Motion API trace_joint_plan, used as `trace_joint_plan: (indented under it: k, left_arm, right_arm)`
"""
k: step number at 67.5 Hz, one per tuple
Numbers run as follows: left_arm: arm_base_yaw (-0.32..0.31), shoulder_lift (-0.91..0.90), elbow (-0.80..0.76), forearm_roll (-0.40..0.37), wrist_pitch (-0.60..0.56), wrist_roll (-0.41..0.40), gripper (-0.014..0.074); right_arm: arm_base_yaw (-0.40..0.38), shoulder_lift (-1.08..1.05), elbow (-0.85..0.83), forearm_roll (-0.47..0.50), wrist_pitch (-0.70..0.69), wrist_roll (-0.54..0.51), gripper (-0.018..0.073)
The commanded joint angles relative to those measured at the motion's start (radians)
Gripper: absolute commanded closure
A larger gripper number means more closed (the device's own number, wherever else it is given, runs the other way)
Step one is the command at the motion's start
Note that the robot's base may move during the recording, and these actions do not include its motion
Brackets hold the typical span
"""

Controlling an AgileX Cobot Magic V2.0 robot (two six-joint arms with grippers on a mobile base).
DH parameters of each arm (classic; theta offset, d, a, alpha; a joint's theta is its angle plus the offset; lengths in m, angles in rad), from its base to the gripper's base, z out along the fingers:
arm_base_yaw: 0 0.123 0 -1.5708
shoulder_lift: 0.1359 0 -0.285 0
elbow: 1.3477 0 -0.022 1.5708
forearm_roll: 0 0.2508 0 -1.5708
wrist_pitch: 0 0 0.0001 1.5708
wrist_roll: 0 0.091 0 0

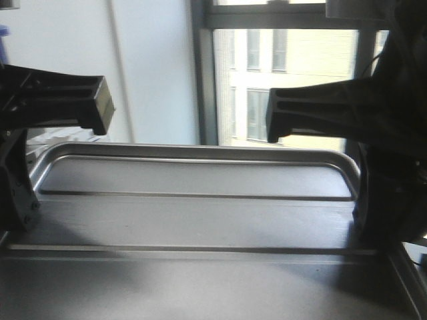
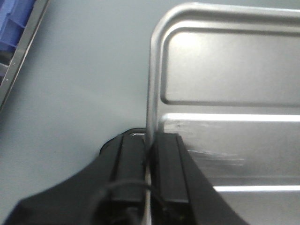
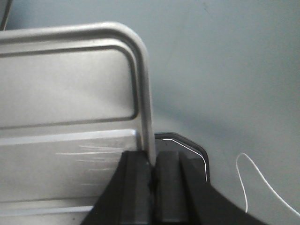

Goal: Grab silver tray and place in blue box
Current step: 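Hold the tray level in both grippers while the base turns away, then carry the tray with both grippers up to the blue crate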

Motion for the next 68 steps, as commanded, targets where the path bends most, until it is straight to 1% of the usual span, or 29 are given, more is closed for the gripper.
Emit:
trace_joint_plan:
  k: [1,68]
  left_arm:
    - [-0.008,-0.028,-0.026,0.017,-0.006,-0.002,0.0603]
    - [-0.008,-0.028,-0.026,0.017,-0.006,-0.002,0.0603]
  right_arm:
    - [0.002,-0.028,-0.024,-0.038,-0.019,0.002,0.0489]
    - [0.002,-0.028,-0.024,-0.038,-0.019,0.002,0.0489]
